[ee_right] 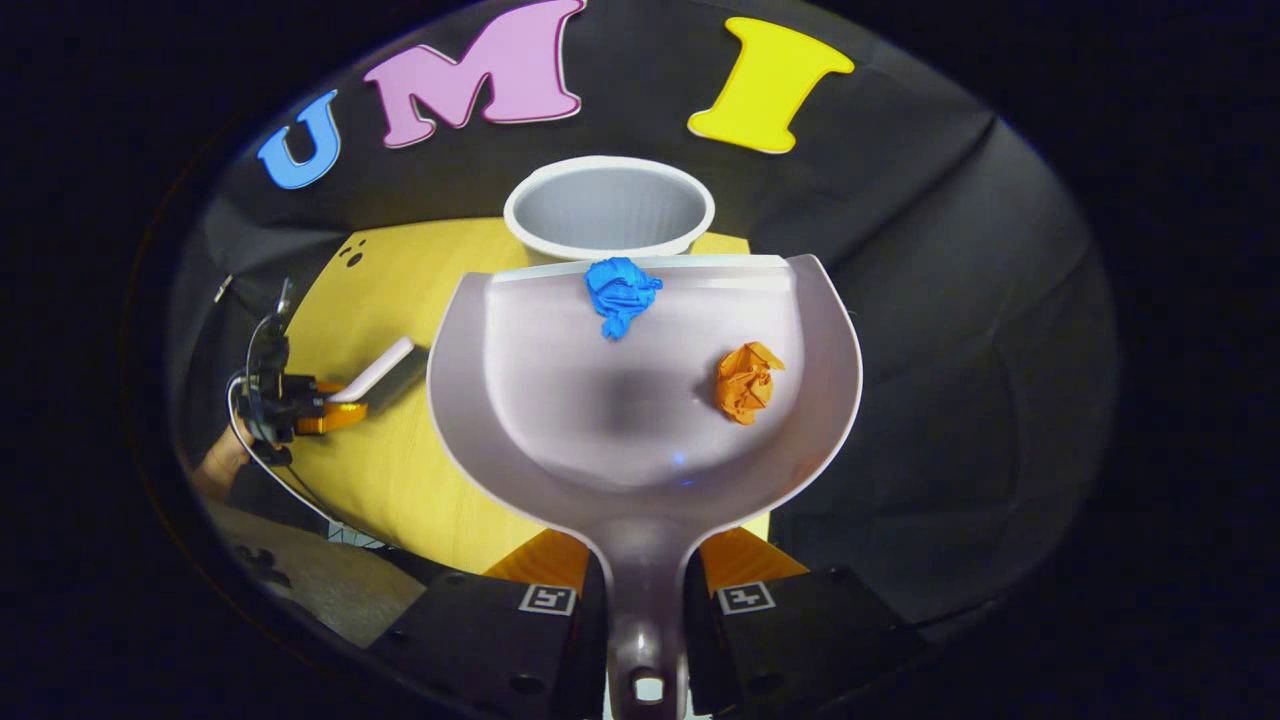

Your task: Pick up the small broom and dustpan from the desktop, sweep the trash into the dustpan with the broom, and then empty the trash into the garbage bin.

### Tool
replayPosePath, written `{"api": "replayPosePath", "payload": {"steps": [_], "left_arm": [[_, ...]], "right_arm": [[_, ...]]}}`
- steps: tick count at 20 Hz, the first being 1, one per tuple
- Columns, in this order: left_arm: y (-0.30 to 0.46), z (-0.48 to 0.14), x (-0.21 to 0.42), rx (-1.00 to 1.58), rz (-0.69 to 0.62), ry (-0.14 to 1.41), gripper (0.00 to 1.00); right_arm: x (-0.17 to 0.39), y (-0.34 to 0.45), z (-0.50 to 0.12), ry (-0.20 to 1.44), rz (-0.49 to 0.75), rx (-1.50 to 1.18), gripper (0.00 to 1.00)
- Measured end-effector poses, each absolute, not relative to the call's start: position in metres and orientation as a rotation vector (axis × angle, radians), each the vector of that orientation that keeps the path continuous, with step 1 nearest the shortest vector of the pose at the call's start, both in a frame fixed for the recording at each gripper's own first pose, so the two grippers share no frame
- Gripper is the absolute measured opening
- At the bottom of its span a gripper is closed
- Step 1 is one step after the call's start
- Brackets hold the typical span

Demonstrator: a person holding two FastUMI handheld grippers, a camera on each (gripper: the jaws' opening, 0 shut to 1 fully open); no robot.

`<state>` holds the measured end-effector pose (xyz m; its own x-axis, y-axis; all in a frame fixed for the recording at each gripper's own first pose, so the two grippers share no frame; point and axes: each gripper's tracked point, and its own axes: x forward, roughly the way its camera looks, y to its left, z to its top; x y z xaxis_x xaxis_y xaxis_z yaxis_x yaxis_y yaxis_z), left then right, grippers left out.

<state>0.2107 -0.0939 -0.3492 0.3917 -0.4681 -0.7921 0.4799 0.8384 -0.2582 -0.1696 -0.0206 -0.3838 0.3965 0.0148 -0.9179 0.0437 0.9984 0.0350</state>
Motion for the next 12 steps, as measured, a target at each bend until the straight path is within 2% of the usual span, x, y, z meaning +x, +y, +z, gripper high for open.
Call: {"api": "replayPosePath", "payload": {"steps": [7, 12], "left_arm": [[-0.1, -0.338, 0.233, -0.003, -0.587, 1.021, 0.28], [-0.104, -0.342, 0.226, -0.004, -0.591, 1.02, 0.28]], "right_arm": [[-0.176, -0.027, -0.392, 1.252, -0.064, -0.171, 0.36], [-0.177, -0.035, -0.376, 1.387, -0.03, -0.357, 0.36]]}}
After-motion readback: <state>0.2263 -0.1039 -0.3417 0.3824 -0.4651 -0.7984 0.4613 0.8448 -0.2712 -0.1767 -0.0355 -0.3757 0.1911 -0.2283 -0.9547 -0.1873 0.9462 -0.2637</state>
